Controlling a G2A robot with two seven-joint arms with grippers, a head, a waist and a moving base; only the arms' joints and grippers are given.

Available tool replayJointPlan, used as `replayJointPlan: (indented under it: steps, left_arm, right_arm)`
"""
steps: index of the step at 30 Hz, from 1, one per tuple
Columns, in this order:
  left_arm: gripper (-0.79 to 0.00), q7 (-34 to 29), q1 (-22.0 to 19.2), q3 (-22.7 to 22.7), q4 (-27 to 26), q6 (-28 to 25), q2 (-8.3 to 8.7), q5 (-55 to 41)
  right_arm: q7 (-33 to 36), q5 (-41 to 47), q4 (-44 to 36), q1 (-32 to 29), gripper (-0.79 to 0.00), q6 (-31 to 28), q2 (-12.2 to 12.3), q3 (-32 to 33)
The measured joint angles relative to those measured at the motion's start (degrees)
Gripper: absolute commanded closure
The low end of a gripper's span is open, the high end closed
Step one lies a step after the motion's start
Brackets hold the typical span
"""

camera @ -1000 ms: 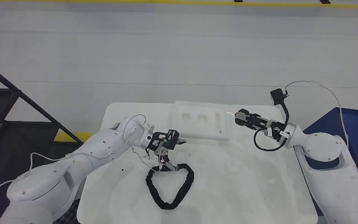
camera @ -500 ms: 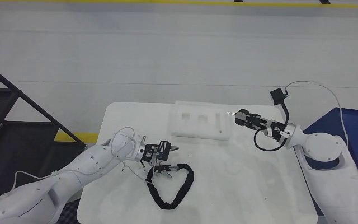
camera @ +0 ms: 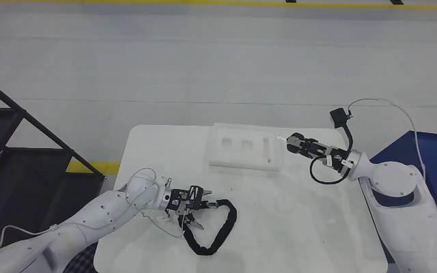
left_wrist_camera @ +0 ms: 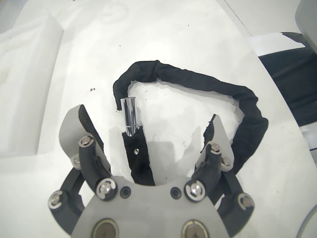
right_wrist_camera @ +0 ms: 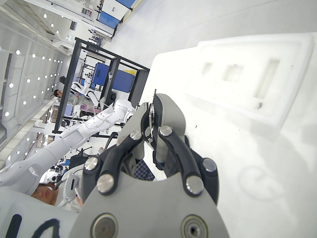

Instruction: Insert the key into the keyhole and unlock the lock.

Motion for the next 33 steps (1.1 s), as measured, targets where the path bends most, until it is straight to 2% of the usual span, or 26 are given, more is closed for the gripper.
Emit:
replayJointPlan:
  steps: [12, 17, 22, 26, 28, 29, 30, 32, 33]
  left_arm:
    - [-0.785, 2.0, -2.3, 0.3, 5.3, -1.8, -3.01, 3.0]
    - [-0.674, 1.9, -3.0, 0.7, 7.3, -1.5, -4.62, 4.0]
    - [-0.625, 2.1, -3.1, 1.3, 8.8, -0.8, -5.91, 5.0]
    - [-0.514, 2.6, -3.1, 1.4, 10.2, -0.7, -6.70, 5.7]
    - [-0.514, 2.9, -3.0, 1.4, 10.8, -0.6, -6.98, 5.8]
    - [-0.486, 3.0, -3.0, 1.5, 11.1, -0.5, -7.16, 6.0]
    - [-0.382, 3.0, -3.0, 1.5, 11.3, -0.5, -7.29, 6.1]
    - [-0.237, 2.9, -2.9, 1.4, 11.8, -0.5, -7.60, 6.0]
    - [-0.129, 2.8, -2.9, 1.3, 12.0, -0.5, -7.74, 5.9]
  right_arm:
    - [0.0, 0.0, 0.0, 0.0, 0.000, 0.0, 0.0, 0.0]
    - [0.0, 0.0, 0.0, 0.0, 0.000, 0.0, 0.0, 0.0]
    - [0.0, 0.0, 0.0, 0.0, 0.000, 0.0, 0.0, 0.0]
    - [0.0, 0.0, 0.0, 0.0, 0.000, 0.0, 0.0, 0.0]
    - [0.0, 0.0, 0.0, 0.0, 0.000, 0.0, 0.0, 0.0]
    - [0.0, 0.0, 0.0, 0.0, 0.000, 0.0, 0.0, 0.0]
    - [0.0, 0.0, 0.0, 0.0, 0.000, 0.0, 0.0, 0.0]
    - [0.0, 0.0, 0.0, 0.0, 0.000, 0.0, 0.0, 0.0]
    - [0.0, 0.0, 0.0, 0.0, 0.000, 0.0, 0.0, 0.0]
